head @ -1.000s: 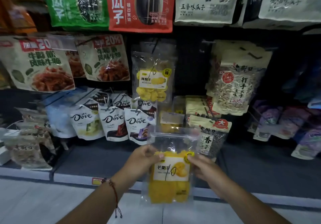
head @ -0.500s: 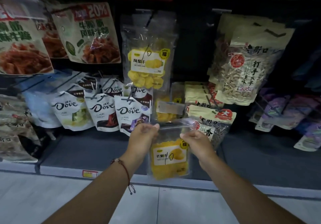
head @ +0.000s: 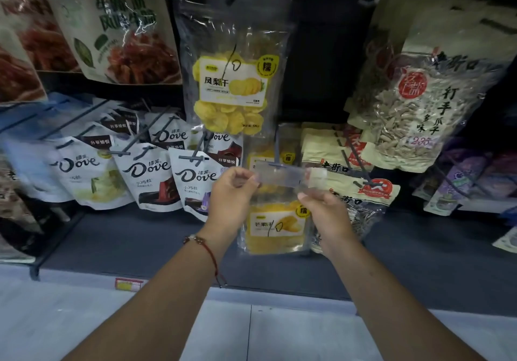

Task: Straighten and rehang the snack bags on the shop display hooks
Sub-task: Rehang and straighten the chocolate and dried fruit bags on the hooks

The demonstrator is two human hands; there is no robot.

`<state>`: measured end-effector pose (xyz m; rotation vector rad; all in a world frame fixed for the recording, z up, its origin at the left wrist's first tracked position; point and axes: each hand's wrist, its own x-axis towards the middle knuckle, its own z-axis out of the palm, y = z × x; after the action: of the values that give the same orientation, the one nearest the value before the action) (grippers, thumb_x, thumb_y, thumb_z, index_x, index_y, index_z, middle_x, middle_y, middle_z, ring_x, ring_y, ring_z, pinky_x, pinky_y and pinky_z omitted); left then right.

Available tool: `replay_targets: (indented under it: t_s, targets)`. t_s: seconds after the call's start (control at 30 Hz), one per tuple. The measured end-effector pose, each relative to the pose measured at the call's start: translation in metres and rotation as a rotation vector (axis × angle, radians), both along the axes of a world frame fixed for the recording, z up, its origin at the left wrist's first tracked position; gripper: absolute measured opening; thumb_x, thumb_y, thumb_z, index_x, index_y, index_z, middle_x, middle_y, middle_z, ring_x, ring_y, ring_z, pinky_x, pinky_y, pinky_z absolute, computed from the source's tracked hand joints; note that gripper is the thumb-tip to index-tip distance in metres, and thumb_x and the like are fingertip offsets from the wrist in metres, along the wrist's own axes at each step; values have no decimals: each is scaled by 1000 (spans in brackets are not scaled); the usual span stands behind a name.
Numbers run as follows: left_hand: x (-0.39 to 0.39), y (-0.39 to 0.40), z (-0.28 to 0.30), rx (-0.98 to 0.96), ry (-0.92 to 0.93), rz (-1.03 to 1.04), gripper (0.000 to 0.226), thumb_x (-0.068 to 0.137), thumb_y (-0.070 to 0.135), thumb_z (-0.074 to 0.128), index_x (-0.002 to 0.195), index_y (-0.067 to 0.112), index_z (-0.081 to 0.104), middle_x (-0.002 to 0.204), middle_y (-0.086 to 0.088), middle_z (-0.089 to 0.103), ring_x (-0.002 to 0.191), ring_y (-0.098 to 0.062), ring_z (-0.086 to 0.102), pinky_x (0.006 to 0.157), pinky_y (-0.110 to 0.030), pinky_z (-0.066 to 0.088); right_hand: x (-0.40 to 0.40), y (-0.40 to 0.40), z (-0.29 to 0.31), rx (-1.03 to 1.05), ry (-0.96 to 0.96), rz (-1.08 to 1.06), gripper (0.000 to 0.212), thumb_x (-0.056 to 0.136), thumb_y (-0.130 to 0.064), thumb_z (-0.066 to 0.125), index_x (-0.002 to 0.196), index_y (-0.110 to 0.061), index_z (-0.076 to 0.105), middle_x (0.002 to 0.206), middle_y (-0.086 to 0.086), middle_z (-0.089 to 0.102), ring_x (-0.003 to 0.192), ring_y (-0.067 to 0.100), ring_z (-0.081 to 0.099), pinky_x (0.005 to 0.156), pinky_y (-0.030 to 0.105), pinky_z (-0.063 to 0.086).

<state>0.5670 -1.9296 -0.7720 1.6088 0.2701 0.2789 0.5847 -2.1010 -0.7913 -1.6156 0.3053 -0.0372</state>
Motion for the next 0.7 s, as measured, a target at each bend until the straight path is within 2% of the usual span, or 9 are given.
replay_targets:
  t_s: [0.1, 0.17, 0.33, 0.47, 0.53, 0.7]
  targets:
    - [4, 11, 6, -2, -24, -15, 6, 90, 17, 69, 88, 22, 66, 92, 0, 72, 90, -24, 70, 83, -41, 58, 3, 2, 4, -36, -55, 30, 11, 86, -23, 73, 95, -17, 68, 96, -3, 69, 90, 9, 64, 73, 24, 48]
    - [5, 20, 8, -7, -38, -31, 6, 90, 15, 69, 87, 20, 67, 89, -2, 73, 83, -23, 71, 69, -33, 56, 4, 5, 5, -59, -81, 51, 13, 86, -24, 73, 95, -15, 69, 94, -3, 70, 88, 8, 64, 70, 22, 48]
    - [13, 22, 8, 46, -61, -20, 8, 89, 15, 70, 84, 19, 68, 78, 3, 69, 60, -5, 60, 56, -18, 47, 11, 9, 1, -121, -69, 16, 9, 85, -27, 74, 86, -21, 68, 92, -7, 68, 87, 7, 63, 66, 21, 45]
    - [29, 11, 2, 113, -44, 28, 11, 90, 17, 70, 83, 26, 68, 83, 5, 70, 78, -14, 66, 64, -29, 53, 19, 8, -1, -82, -37, -46, 8, 85, -24, 73, 83, -20, 67, 89, -7, 67, 82, 8, 61, 64, 24, 43]
    - [34, 6, 2, 129, -38, 51, 13, 91, 14, 67, 85, 26, 67, 84, 6, 69, 82, -14, 66, 69, -31, 55, 23, 7, -4, -93, -30, -63, 7, 85, -23, 73, 84, -19, 67, 89, -8, 67, 83, 10, 61, 66, 26, 44]
    - [42, 0, -4, 154, -62, 98, 12, 92, 11, 65, 92, 23, 66, 93, 9, 68, 85, -10, 63, 66, -27, 50, 32, 7, -13, -165, -28, -96, 10, 85, -29, 72, 91, -22, 68, 90, -13, 66, 90, 13, 64, 85, 36, 51]
